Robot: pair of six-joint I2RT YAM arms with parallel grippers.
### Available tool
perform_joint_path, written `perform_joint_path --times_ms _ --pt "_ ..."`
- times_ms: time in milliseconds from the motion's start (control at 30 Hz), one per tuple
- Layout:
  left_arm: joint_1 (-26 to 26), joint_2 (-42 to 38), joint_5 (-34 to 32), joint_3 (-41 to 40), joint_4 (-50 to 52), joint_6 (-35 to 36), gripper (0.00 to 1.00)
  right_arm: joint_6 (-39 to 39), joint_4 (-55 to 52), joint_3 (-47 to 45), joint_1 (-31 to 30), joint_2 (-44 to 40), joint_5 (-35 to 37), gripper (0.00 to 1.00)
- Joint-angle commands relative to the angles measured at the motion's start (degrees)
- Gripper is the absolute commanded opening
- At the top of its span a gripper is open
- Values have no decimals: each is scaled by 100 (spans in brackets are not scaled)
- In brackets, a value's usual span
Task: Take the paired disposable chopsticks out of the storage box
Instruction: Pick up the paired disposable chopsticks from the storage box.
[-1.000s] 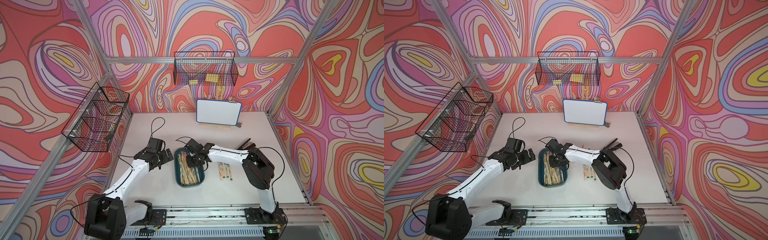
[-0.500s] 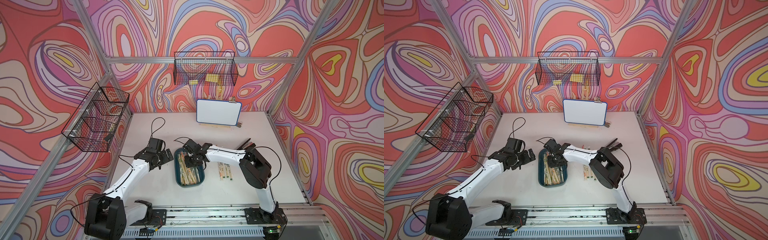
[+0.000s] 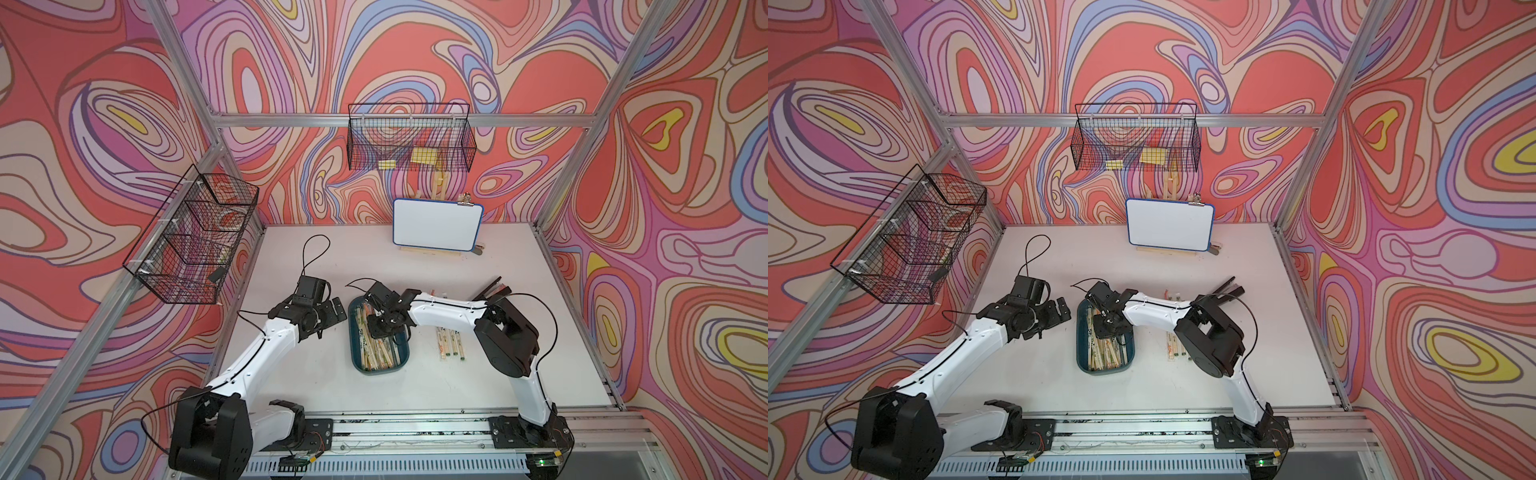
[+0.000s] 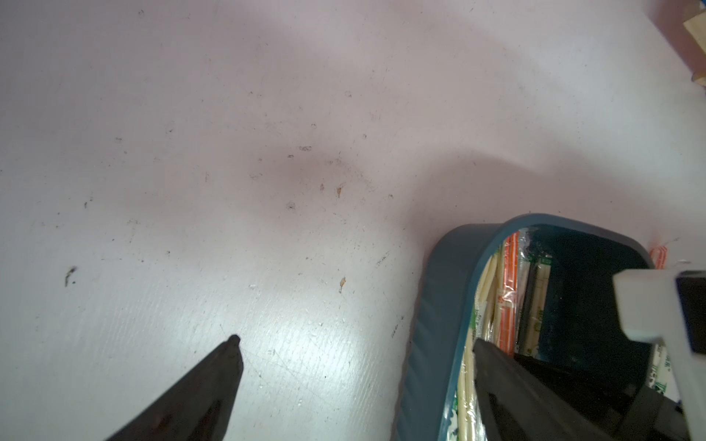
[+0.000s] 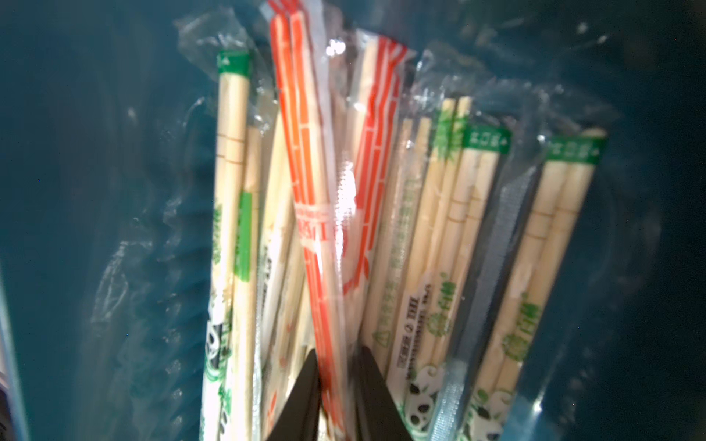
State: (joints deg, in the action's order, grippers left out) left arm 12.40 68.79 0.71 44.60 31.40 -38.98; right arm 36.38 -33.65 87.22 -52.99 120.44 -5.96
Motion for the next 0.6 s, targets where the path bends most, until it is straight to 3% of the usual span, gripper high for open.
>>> perform_joint_path --times_ms 0,300,433,567 --pt "12 20 -31 -57 -71 4 100 -18 -121 1 -33 -60 120 16" --pt "17 36 -18 -48 -73 -17 100 -68 -224 -56 -30 -326 336 11" --pt "19 12 -13 -48 -64 -20 100 -61 -260 -68 -31 -311 418 22" --pt "22 -6 -33 -48 -54 -14 100 -49 -266 -115 -33 -338 446 24"
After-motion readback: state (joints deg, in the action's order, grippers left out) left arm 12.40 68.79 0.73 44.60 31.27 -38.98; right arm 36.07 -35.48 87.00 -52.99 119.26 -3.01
